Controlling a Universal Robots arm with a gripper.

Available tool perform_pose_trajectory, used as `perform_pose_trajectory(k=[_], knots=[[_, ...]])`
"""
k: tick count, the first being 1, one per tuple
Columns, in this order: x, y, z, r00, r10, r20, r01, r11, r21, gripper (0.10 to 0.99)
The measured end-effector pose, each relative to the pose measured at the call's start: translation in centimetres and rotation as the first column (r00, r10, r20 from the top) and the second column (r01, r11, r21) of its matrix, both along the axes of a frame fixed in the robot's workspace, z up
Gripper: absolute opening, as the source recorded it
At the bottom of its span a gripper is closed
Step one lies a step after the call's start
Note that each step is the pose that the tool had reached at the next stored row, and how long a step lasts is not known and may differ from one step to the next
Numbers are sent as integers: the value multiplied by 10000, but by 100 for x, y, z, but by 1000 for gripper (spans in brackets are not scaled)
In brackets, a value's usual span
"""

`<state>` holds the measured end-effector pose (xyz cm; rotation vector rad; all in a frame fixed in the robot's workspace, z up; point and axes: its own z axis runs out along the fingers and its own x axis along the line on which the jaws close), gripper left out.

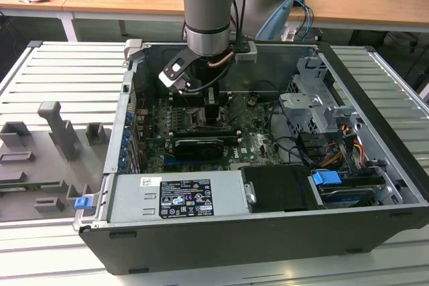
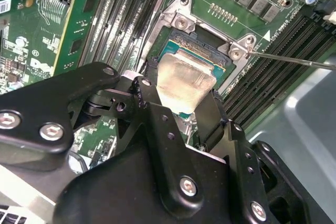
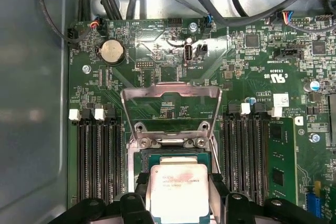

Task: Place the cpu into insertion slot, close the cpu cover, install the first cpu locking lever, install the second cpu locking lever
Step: 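Place the cpu into insertion slot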

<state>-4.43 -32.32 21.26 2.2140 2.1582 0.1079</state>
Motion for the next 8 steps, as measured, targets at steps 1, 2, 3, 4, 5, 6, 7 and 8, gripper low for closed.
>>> perform_pose_trajectory(k=[1, 2, 3, 4, 5, 6, 7, 8], knots=[[-1, 0, -9, 10000, 1, 0, -1, 10000, -1, 529], [-1, 0, -19, 10000, 2, 1, -2, 10000, -3, 529], [-3, 1, -32, 10000, 1, 1, -1, 10000, -7, 529], [-4, 1, -41, 10000, 0, 1, 0, 10000, -7, 529], [-6, 1, -53, 10000, 1, 1, -1, 10000, -7, 529], [-6, 1, -59, 10000, 1, 1, -1, 10000, -8, 529], [-7, 4, -72, 10000, 0, 1, 0, 10000, -7, 529], [-7, 9, -80, 10000, 0, 1, 0, 10000, -8, 529]])
